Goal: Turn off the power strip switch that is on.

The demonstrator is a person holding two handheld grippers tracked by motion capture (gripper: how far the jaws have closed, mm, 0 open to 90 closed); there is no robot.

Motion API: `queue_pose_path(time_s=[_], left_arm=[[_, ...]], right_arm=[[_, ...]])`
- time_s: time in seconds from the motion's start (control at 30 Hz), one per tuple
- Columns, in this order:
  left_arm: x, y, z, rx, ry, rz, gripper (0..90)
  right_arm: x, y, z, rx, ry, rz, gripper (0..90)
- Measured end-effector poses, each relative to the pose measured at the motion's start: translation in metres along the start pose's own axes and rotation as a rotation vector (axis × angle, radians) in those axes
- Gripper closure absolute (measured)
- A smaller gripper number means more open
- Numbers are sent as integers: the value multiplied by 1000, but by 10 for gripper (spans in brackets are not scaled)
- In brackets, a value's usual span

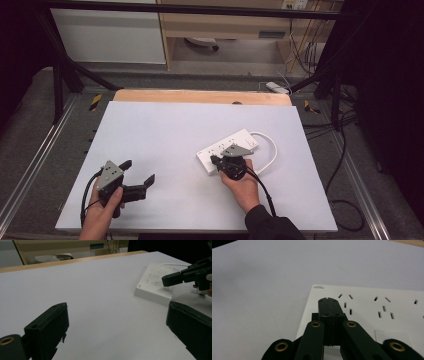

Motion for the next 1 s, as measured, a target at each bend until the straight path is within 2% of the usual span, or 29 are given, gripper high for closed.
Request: queue_pose_path(time_s=[0.2, 0.63, 0.8, 1.0], left_arm=[[0, -1, 1, 4, -1, 0, 43], [0, -4, -2, 10, 4, -5, 43], [0, -6, -3, 23, 2, -2, 43], [0, -4, -3, 17, -2, -5, 43]], right_arm=[[9, 1, 2, 7, 12, -4, 900], [42, 8, 2, -5, 57, -23, 900], [54, 11, 0, -10, 70, -29, 900], [62, 15, -6, -15, 86, -18, 900]])
Point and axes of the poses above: each handheld gripper's, and its own axes: z roughly forward along the jaws, x roughly out of its top, y roughly to its right, the point moved 8 cm from there along z, roughly forward along the jaws, and after that the axes turned 15 degrees about y, right-handed, at the moved point
